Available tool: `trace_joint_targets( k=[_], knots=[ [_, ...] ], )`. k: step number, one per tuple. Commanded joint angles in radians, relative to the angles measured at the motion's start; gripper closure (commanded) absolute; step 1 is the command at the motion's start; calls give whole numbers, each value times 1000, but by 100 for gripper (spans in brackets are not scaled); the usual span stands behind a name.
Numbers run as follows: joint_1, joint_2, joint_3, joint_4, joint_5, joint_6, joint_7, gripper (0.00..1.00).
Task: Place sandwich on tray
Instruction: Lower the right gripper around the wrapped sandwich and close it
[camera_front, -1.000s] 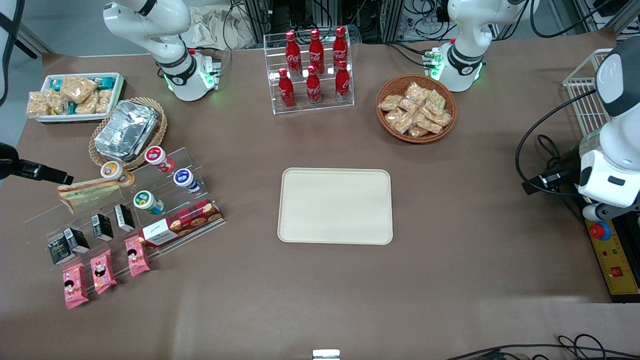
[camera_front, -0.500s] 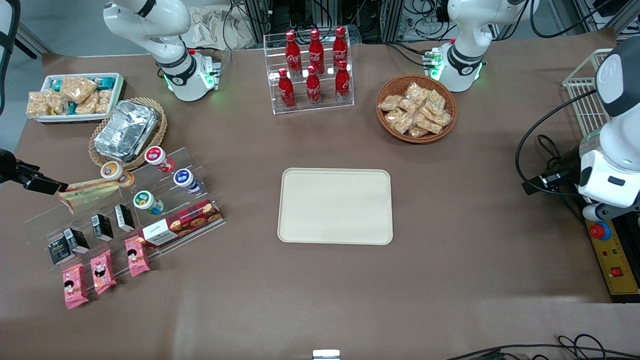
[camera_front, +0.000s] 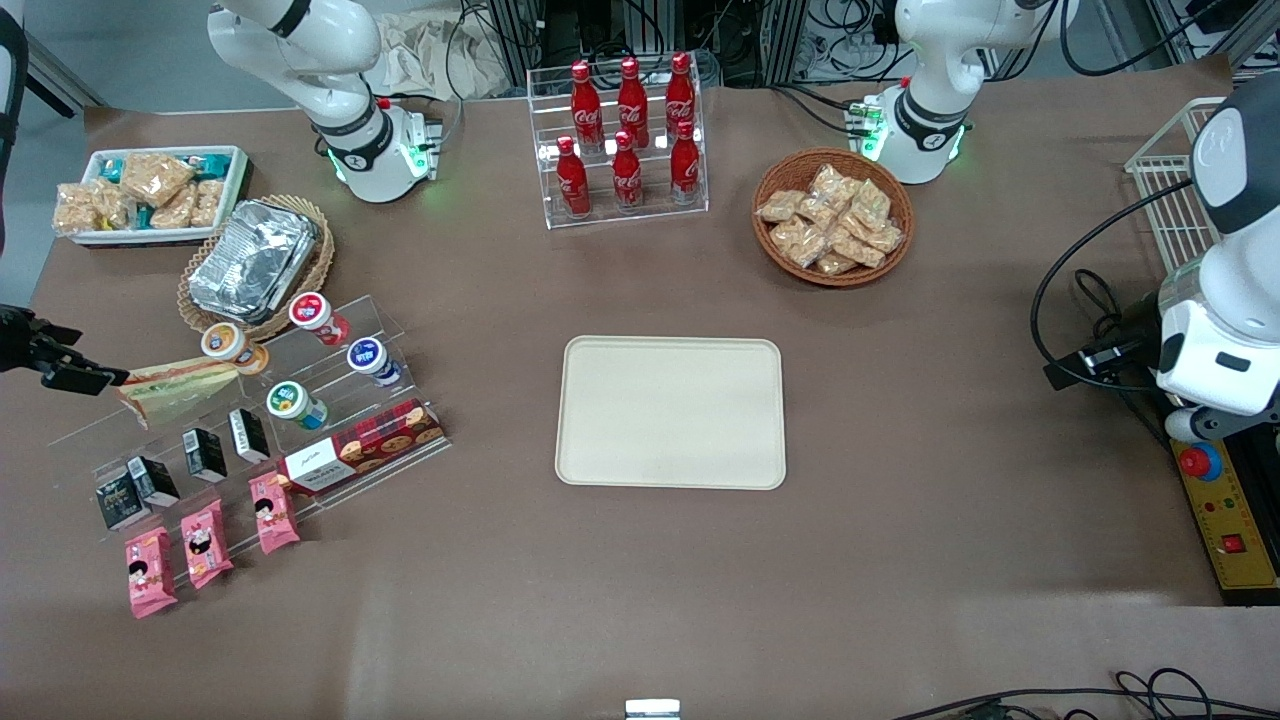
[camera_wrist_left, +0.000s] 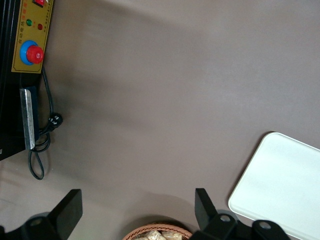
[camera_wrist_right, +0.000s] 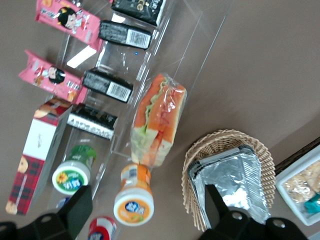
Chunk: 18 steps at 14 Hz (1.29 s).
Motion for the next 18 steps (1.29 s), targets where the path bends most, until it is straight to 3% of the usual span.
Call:
trace_joint_targets(
  k=[1,5,14,18],
  knots=[
    [6,-13,-13,-70,-2,94,106,0],
    [7,-5,-13,-115,-1,163,215,0],
    [4,18,-14,-203,6,269,219,0],
    [-14,38,-14,-201,16,284,218,10]
  ],
)
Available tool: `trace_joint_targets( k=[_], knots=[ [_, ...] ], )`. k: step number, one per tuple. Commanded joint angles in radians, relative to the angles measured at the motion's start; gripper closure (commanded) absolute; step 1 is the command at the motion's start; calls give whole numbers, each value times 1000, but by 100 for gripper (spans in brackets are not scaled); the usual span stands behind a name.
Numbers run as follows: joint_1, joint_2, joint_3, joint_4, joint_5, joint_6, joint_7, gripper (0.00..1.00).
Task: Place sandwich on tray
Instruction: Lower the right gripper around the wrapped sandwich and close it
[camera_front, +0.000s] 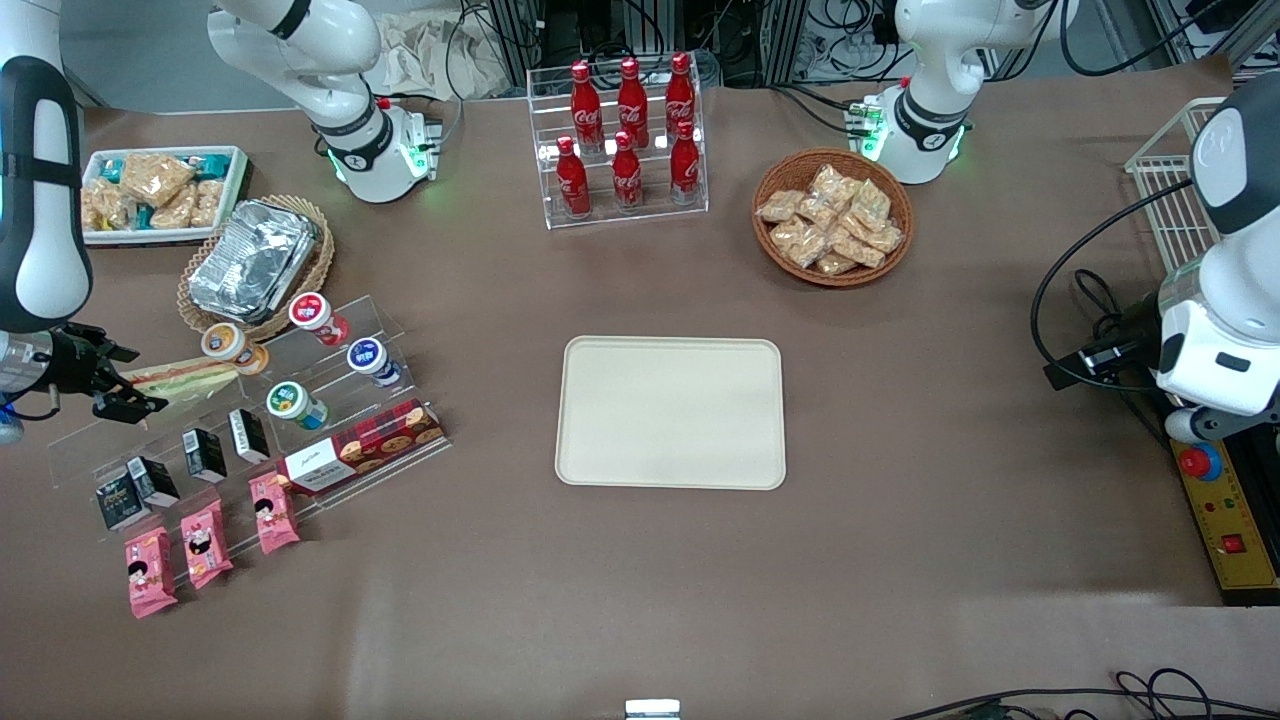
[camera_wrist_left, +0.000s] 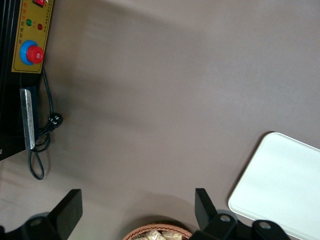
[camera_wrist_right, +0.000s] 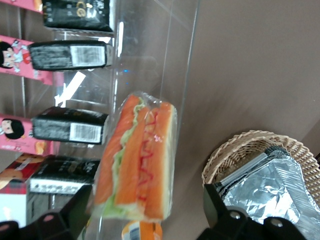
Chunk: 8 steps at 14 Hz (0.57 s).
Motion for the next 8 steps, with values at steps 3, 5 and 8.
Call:
trace_joint_targets(
  k=[3,5,8],
  knots=[
    [-15,6,1,-4,13,27,-27,42],
    [-18,5,1,0,13,23,-48,54],
    [-18,-3,5,25,15,16,-81,63]
  ],
)
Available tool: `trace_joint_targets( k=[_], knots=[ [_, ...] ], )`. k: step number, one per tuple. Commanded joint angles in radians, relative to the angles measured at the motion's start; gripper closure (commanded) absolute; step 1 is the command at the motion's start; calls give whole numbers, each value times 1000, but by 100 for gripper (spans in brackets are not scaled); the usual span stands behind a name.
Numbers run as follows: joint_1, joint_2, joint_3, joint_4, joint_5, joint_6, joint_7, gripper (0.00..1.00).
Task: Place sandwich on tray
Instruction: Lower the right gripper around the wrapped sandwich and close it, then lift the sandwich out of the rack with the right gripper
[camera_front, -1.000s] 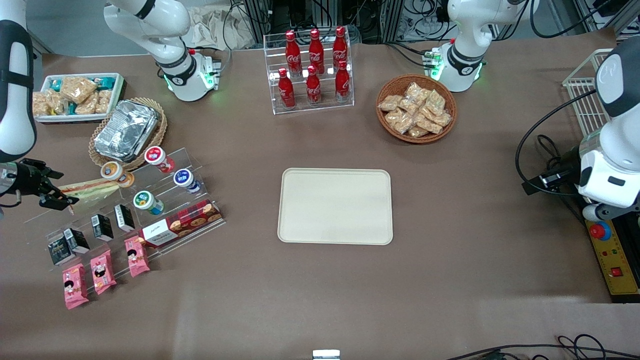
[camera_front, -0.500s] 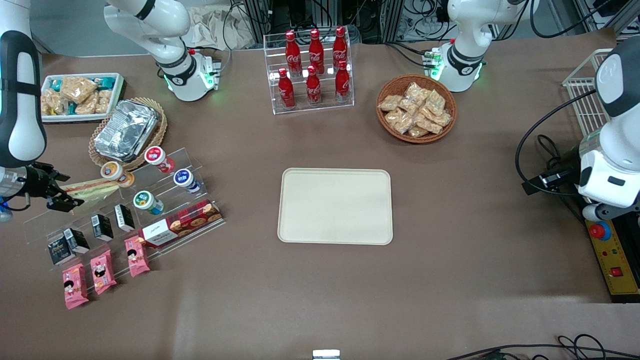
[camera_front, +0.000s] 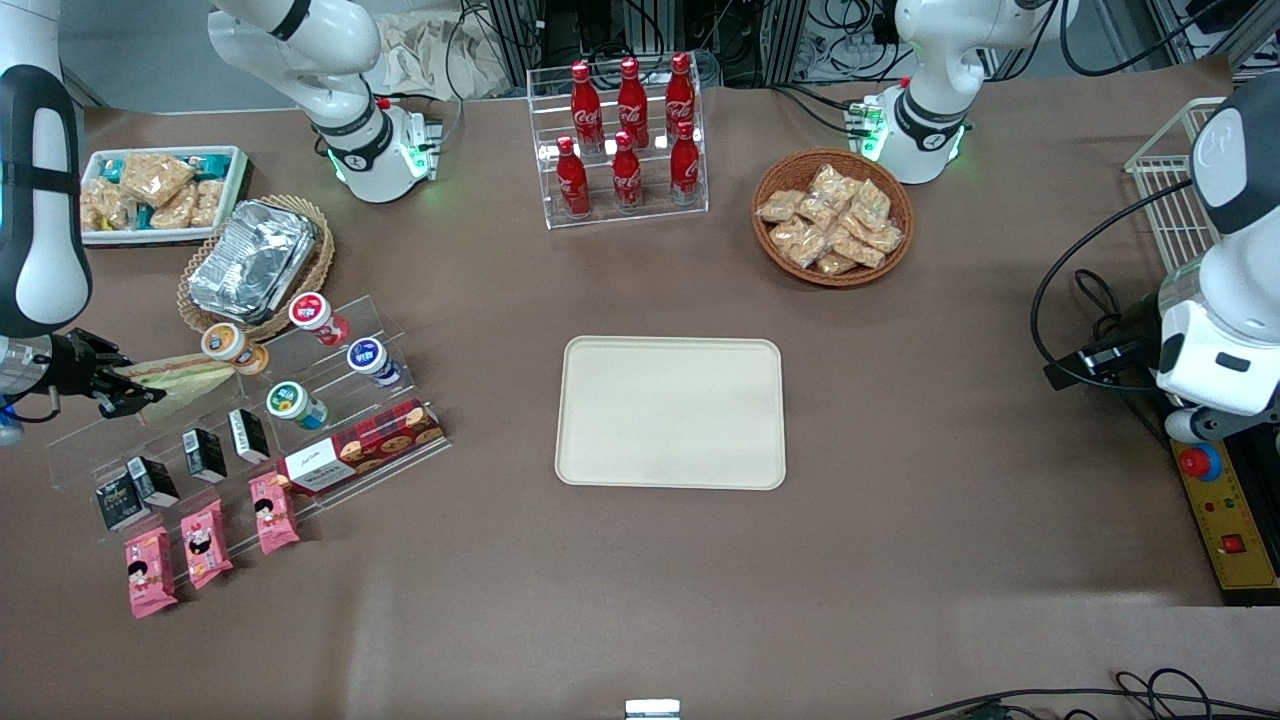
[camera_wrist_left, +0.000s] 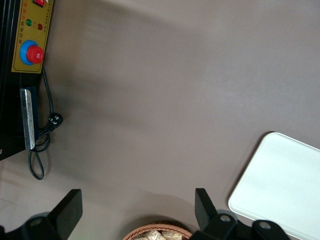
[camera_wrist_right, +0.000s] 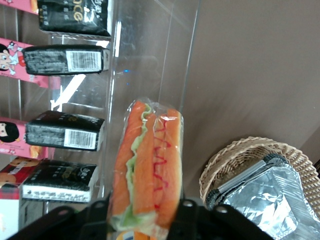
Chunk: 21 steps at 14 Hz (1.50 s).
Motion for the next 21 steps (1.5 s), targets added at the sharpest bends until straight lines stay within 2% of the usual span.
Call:
trace_joint_targets(
  k=[1,3,7,9,11,13,18,20,21],
  knots=[
    [-12,-8,8,43,29,3,-45,63],
    [-7,-8,8,115,57,-58,-88,63],
    [1,-6,22,255,57,-131,-212,63],
    [1,-9,63,325,60,-173,-234,64],
    [4,-11,103,382,94,-247,-210,64],
    [4,-31,173,384,158,-257,-57,64],
    [5,-61,449,382,165,-261,347,64],
    [57,-51,540,379,155,-260,471,63],
    [126,-34,542,379,152,-260,514,64]
  ],
)
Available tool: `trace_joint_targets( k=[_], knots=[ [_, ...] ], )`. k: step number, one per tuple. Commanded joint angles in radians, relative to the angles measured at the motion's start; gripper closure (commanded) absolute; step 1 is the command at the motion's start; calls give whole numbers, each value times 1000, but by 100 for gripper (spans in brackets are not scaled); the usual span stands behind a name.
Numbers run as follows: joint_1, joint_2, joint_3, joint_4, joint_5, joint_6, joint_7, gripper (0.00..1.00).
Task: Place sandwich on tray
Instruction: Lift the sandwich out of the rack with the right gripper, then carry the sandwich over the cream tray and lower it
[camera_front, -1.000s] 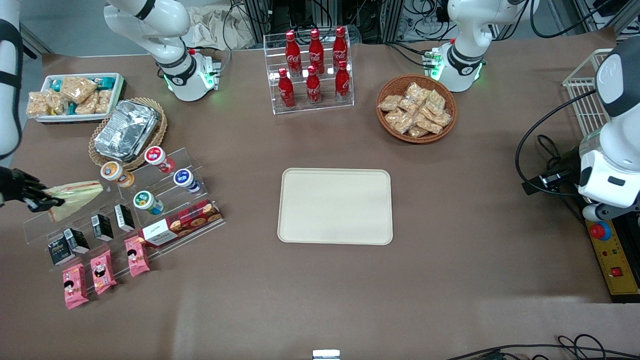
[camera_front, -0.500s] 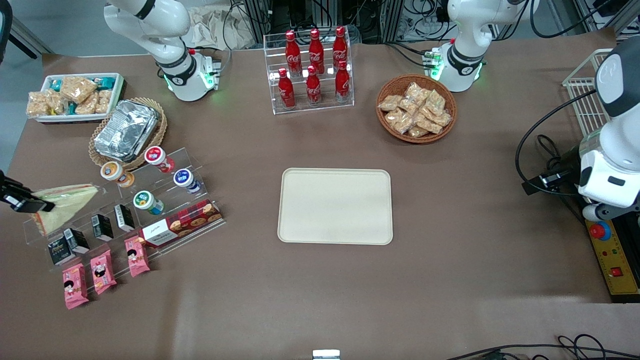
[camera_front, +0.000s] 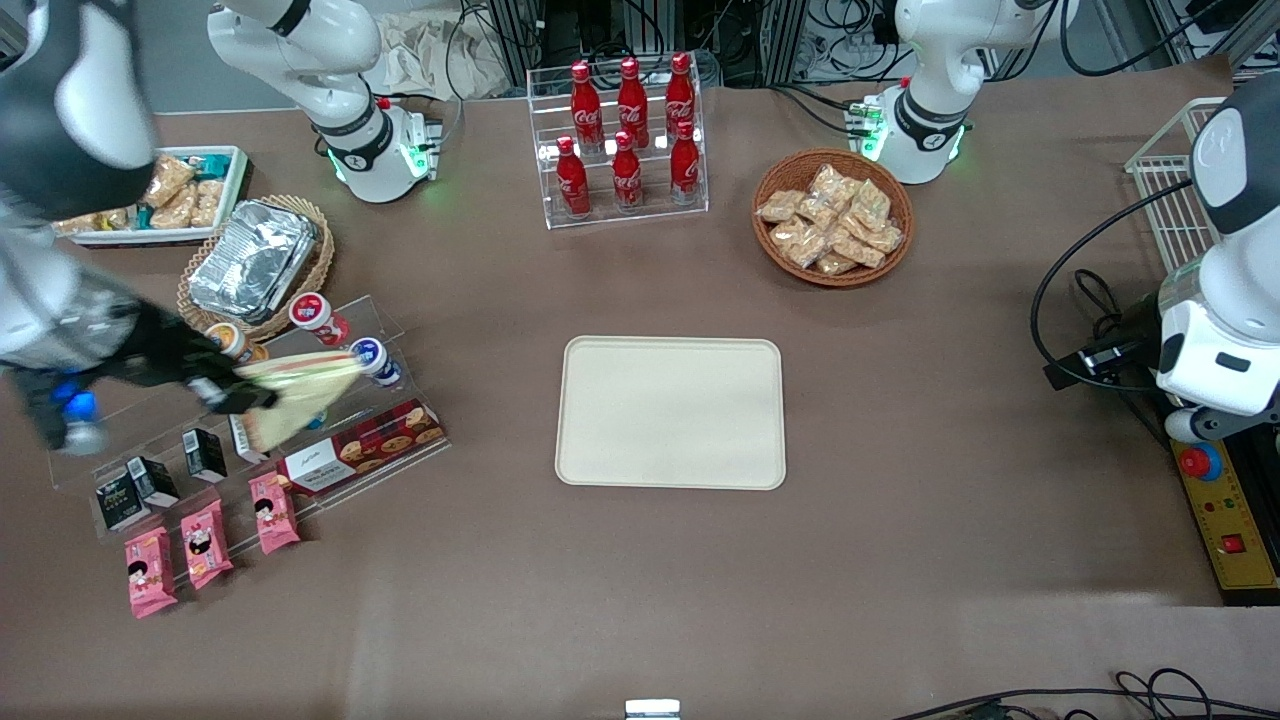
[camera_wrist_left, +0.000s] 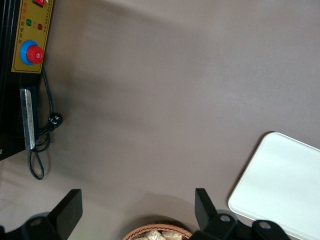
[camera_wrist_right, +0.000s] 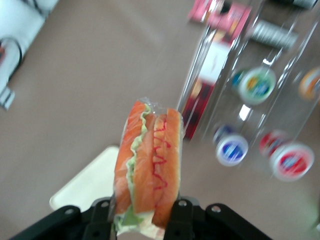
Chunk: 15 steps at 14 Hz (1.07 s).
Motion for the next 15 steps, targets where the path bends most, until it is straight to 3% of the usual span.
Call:
trace_joint_targets(
  k=[1,5,6,8,11,15],
  knots=[
    [138,36,22,6,3,-9,129,64],
    [344,132,22,6,-92,55,419,64],
    [382,164,24,7,-85,109,526,64],
    [430,232,25,9,-89,230,678,63],
    [475,306,22,9,-117,329,775,63],
    [512,392,22,9,-302,404,901,62]
  ],
)
